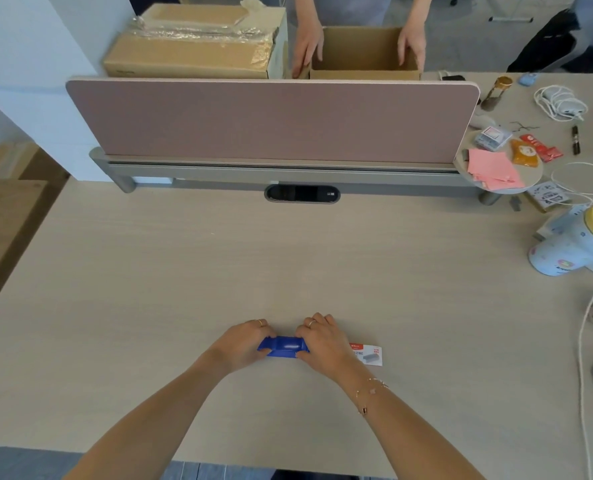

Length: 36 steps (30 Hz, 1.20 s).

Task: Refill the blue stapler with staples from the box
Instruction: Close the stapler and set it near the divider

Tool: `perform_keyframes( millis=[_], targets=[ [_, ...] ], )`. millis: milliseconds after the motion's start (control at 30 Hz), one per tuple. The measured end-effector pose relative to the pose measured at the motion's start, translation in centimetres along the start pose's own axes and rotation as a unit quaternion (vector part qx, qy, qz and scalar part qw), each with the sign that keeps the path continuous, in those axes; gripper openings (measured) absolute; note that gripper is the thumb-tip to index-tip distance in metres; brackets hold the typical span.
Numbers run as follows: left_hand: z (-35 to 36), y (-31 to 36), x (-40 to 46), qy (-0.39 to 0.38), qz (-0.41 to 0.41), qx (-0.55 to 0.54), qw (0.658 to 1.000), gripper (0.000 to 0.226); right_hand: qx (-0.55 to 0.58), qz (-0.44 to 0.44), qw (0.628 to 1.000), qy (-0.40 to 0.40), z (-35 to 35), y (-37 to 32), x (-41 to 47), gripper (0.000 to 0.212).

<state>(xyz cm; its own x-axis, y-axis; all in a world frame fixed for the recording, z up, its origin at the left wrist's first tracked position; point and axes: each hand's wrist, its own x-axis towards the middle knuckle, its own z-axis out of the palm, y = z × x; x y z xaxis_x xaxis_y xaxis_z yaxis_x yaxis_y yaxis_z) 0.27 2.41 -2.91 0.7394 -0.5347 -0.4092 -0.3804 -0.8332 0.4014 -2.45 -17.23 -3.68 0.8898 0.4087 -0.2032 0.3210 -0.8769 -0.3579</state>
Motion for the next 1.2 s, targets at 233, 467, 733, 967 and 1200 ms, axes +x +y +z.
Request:
perform_keyframes(
  millis=[233,467,733,967,1200],
  targets=[
    [0.1,0.4,0.6,-0.016,-0.004,0.035,0.999,0.027,-0.027,0.022,0.999,-0.027,0.6,-0.1,0.3,0.024],
    [0.2,0.4,0.9,-0.026,-0.004,0.045,0.999,0.026,-0.042,0.034,0.998,-0.040,1.0,-0.1,0.6,0.027],
    [-0.1,0.5,0.7,-0.021,-0.016,0.025,0.999,0.022,-0.072,0.013,0.997,-0.041,0.7,-0.6,0.7,0.027],
    [-0.3,-1.4,-1.1,0.027,-0.038,-0.022,0.999,0.030,-0.027,0.002,0.999,-0.036,0.4,0.4,-0.1,0.028],
    [-0.1,-2.6,-1.5,0.016,-0.066,-0.041,0.997,0.038,0.003,0.025,0.999,-0.037,2.1,0.3,-0.4,0.048]
  ],
)
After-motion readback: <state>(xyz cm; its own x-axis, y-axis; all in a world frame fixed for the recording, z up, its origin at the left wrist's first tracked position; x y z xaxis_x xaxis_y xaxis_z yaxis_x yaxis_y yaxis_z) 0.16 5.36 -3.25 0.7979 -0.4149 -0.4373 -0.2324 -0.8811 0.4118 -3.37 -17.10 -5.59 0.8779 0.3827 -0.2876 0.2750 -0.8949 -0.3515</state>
